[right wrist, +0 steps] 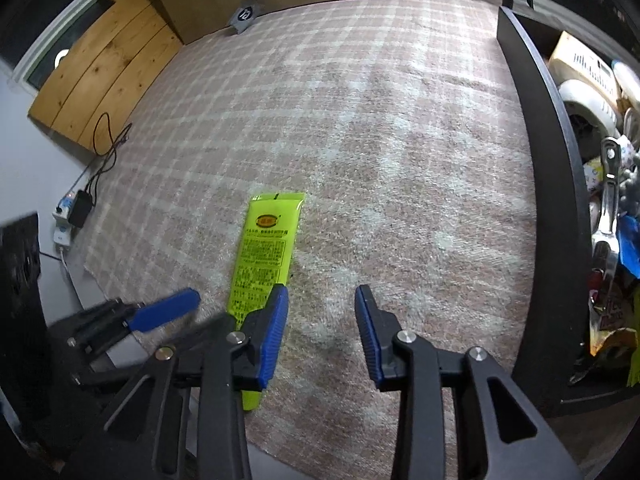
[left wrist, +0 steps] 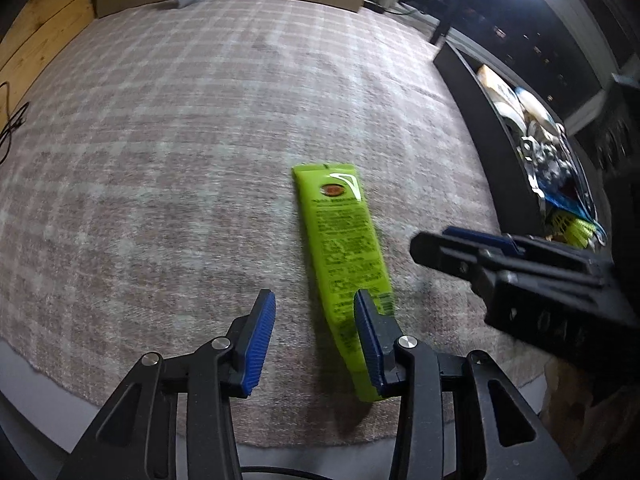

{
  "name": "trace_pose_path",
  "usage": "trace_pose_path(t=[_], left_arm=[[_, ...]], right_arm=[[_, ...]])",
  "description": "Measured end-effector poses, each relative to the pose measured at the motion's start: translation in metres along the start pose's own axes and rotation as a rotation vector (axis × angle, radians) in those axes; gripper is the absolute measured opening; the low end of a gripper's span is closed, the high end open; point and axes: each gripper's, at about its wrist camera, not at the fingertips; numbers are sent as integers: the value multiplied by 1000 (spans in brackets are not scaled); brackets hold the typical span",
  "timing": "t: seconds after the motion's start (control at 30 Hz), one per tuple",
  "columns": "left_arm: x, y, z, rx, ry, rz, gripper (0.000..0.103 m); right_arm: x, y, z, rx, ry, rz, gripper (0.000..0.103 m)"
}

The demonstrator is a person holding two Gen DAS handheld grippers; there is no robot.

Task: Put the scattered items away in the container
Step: 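Grasp the yellow-green tube at its cap end with the right tool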

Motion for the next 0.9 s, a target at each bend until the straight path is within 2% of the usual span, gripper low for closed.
trace_pose_path(t=[0.23,0.33,0.43,0.57,0.7,0.8,0.9], left_arm=[[-15,-4,-4,-3,35,-46,32],[-21,-4,-8,11,63,-58,32],[-27,0,-6,-14,44,-78,34],[-22,0,-6,-14,62,-65,33],[-20,-1,-5,-8,61,-63,32],[-19,-2,-3,2,83,-52,19],[-24,-7,-5,6,68,-64,22]], right_arm=[[4,-3,-10,55,-68,-3,32],[14,4,-23,75,-76,0,32],[8,7,-29,85,-128,-49,30],[2,12,-28,97,-174,-78,25],[0,10,-25,101,-178,-82,25],[0,9,-18,95,-192,-76,22],[10,2,-17,87,-175,-53,21]])
Point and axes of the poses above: each gripper's, at about its wrist camera, not at the fingertips, and z roughly against the way its jaws point, x to its left, y to its underside, and after that the axes turned 11 degrees about -y, right-handed
